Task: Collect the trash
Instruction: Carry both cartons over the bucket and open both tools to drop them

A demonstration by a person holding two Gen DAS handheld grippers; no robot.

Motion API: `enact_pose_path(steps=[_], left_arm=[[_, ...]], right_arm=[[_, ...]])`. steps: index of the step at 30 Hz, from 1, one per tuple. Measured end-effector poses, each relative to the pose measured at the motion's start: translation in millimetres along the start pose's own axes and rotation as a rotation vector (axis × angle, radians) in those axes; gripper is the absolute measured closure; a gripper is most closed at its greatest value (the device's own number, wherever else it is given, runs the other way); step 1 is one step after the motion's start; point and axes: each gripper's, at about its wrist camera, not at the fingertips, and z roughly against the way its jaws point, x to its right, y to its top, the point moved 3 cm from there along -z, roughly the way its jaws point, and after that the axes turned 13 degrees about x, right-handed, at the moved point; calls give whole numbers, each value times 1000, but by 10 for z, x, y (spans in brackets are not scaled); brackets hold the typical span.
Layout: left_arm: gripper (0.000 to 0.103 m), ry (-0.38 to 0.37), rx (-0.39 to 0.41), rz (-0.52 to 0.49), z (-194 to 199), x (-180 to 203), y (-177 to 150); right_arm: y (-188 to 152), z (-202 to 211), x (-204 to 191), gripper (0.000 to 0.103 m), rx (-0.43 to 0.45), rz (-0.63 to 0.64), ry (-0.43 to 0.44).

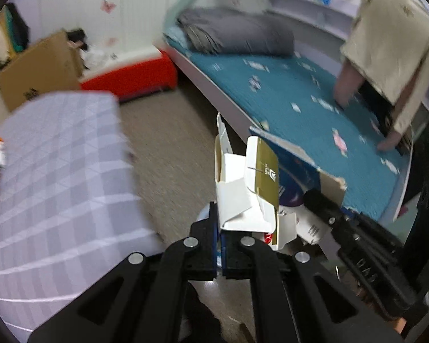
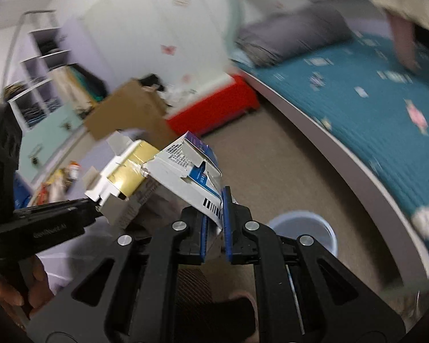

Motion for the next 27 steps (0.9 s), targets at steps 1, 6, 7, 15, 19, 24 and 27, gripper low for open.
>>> enact_pose_path(steps=[1, 6, 7, 15, 19, 24, 27], left_arm=[[101, -7, -39, -10, -186, 89, -108], [101, -32, -219, 4, -893, 298, -631], [101, -26, -260, 7, -1050, 313, -759], [101, 10, -365, 20, -1664, 227, -1125], [101, 23, -383, 21, -1778, 137, -1116], [101, 31, -419, 17, -1935, 90, -1209], [101, 29, -442, 21, -2005, 101, -1285]], right_arm=[[-111, -16, 143, 94, -18, -25, -28], [-664, -209, 644, 94, -113, -104, -133], [-766, -266, 731, 94, -132, -120, -149], [-992, -729, 1019, 88, -164, -205, -169], [-1088, -916, 1040, 41, -163, -167, -193], [-1247, -922, 1158, 41, -194, -219, -226], [-1285, -842, 1225, 41, -202, -200, -281]])
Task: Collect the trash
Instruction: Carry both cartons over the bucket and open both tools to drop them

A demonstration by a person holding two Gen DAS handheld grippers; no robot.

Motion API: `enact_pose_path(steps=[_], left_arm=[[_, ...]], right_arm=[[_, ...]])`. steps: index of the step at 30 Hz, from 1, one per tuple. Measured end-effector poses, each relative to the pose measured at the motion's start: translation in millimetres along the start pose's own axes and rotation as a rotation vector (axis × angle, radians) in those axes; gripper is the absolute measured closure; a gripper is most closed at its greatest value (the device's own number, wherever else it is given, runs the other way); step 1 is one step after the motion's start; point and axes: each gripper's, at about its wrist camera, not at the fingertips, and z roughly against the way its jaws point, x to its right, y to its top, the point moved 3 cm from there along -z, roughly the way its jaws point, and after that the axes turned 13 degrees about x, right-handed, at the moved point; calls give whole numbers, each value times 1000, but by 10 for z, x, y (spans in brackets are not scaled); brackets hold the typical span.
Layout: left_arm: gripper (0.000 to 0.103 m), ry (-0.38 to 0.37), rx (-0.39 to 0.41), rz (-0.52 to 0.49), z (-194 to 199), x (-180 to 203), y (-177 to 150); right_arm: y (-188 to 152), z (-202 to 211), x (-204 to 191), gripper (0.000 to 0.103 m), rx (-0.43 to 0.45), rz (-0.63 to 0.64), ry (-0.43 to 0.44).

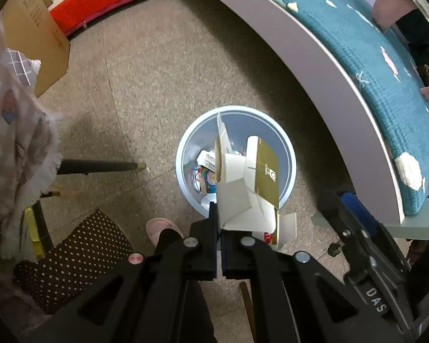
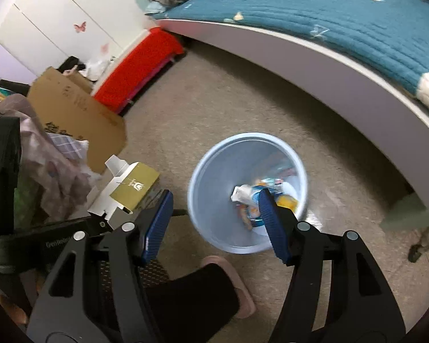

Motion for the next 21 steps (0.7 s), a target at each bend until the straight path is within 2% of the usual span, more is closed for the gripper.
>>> enact_pose_path(steps=[8, 15, 16, 17, 18, 19, 21], left_arm=[[101, -16, -20, -29, -56, 135, -5], [100, -43, 39, -24, 108, 261, 213], [92, -56, 54, -18, 147, 282, 248], [57, -58, 61, -14, 192, 298, 277], [33, -49, 61, -11, 216, 300, 293], [15, -38, 87, -1, 281, 292, 314], [15, -37, 126, 2, 390, 292, 307]], right_arm=[[3, 54, 116, 41, 6, -20, -45], [226, 424, 147, 41, 172, -59, -41], [261, 481, 148, 41, 193, -61, -38], [294, 540, 151, 41, 212, -64, -33], [331, 605, 151, 41, 230, -65, -30], [359, 654, 149, 40, 238, -66, -27], [389, 728, 134, 40, 250, -68, -21]])
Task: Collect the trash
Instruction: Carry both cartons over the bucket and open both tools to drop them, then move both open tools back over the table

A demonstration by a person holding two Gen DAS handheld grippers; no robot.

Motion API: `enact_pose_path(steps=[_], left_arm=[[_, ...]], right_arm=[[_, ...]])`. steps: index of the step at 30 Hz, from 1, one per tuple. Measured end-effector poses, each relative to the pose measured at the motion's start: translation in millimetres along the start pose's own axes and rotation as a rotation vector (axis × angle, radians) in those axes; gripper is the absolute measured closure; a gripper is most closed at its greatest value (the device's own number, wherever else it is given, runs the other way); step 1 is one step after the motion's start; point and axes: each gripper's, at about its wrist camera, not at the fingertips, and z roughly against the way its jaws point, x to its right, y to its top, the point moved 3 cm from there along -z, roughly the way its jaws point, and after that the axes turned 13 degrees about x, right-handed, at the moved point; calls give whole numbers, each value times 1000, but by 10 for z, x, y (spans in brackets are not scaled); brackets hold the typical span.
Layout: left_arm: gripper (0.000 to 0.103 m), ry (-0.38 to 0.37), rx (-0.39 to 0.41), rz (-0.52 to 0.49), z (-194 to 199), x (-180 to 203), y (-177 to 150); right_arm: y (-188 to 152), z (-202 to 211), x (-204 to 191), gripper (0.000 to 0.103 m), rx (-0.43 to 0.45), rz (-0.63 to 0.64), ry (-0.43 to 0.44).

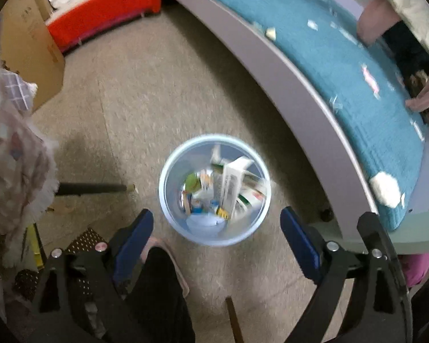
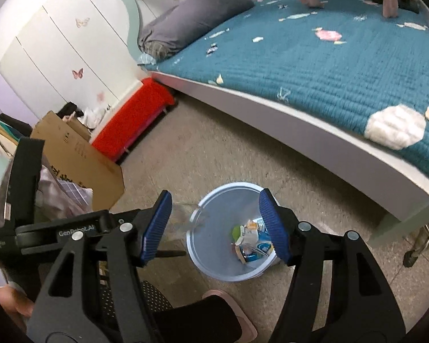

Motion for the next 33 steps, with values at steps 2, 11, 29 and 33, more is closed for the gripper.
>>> enact_pose_path(steps=[2, 11, 29, 33], left_arm=[[15, 8, -2, -14, 90, 13, -24], [15, 72, 151, -75, 1037, 27, -142], [15, 224, 483, -85, 2943, -455, -315], [15, 235, 513, -76, 3204, -602, -366]], right_arm=[[35, 48, -41, 39, -2, 6, 3], [180, 458, -388, 37, 47, 29, 75], [349, 1488, -1541, 20, 121, 170, 310], [378, 1611, -1750, 13, 109, 211, 338]])
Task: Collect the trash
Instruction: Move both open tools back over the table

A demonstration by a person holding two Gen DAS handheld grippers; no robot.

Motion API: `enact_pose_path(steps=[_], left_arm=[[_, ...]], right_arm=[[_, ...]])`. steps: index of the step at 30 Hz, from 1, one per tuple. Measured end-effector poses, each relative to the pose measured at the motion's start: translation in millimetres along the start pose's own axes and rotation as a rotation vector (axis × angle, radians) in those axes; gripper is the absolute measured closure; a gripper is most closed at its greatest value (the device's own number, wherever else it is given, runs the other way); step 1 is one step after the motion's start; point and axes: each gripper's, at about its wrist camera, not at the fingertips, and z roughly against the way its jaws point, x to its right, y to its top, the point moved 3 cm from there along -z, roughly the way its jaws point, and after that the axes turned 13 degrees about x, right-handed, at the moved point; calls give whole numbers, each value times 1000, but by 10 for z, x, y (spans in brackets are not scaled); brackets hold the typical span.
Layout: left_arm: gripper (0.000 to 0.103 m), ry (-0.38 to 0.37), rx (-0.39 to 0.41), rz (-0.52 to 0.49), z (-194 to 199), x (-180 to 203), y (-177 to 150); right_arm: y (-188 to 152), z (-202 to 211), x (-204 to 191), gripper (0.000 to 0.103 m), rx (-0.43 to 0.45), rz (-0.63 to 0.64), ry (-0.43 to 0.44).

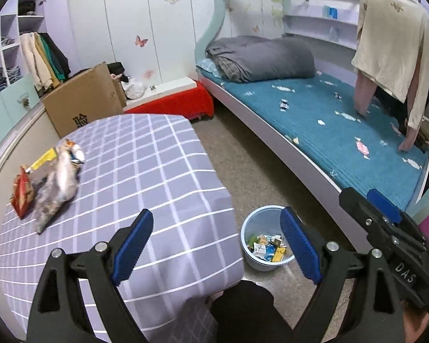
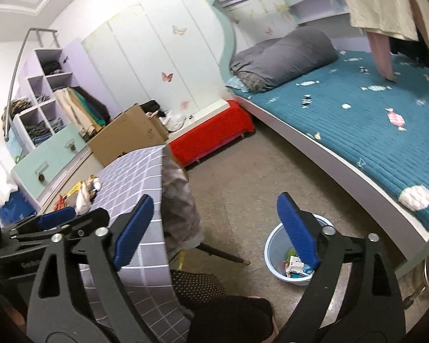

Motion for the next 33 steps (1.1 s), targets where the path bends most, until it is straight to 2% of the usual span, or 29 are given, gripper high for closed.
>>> enact_pose_path(steps=[4, 10, 14, 21, 25, 30, 33], left_arm=[[15, 15, 44, 33, 218, -246, 86], [14, 54, 66, 84, 352, -666, 69], [14, 67, 54, 181, 404, -1097, -43], [14, 139, 32, 307, 401, -1832, -241], [14, 145, 9, 385, 370, -2252, -356], [14, 165, 18, 462, 401, -2734, -396], [14, 202, 20, 490, 405, -3023, -390]], right_arm=[[57, 17, -210, 8, 3, 35, 16], [43, -71, -518, 8, -32, 73, 58], [-1, -154, -780, 7, -50, 107, 96], [-165, -418, -1267, 7, -106, 171, 152], [-275, -608, -1542, 7, -151, 210, 175], [-363, -842, -1885, 7, -188, 248, 214], [-366, -999, -2105, 7, -200, 280, 232]])
